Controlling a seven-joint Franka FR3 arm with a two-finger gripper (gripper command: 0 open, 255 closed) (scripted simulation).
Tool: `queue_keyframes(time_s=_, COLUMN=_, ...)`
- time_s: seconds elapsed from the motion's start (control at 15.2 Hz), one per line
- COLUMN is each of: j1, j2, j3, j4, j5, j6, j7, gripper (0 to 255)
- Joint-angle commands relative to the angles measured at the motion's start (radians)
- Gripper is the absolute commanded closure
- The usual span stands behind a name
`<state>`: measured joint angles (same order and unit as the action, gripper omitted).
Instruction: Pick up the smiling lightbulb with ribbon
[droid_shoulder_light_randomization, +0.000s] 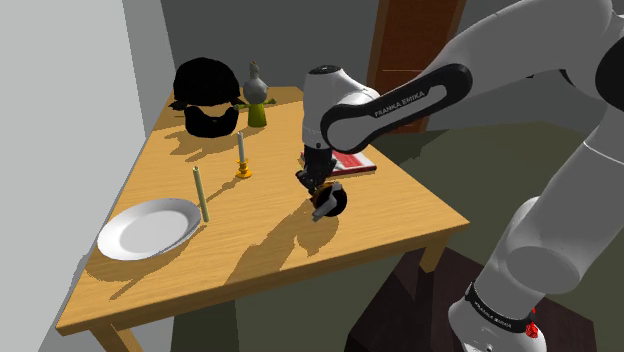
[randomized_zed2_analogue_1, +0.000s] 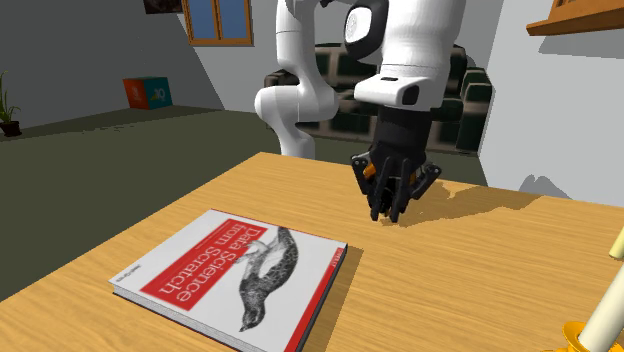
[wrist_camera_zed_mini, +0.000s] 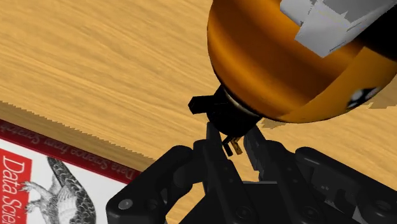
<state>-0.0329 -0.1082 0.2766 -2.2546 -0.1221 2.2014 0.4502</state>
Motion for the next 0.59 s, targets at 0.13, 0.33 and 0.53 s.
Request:
queue_keyframes(time_s=0.13, j1=0.001, j2=-0.021, j3=-0.001, j4=0.026, j5=0.01, j6=-0.046, j7=-0.011, gripper=255)
queue_keyframes(time_s=0.33, j1=0.002, j2=-0.036, j3=-0.003, j4=0.052, j5=0.018, j6=-0.086, j7=-0.02, gripper=255)
queue_keyframes(time_s=0.53, j1=0.003, j2=-0.049, j3=-0.004, j4=0.079, j5=0.024, j6=-0.125, j7=-0.028, gripper=255)
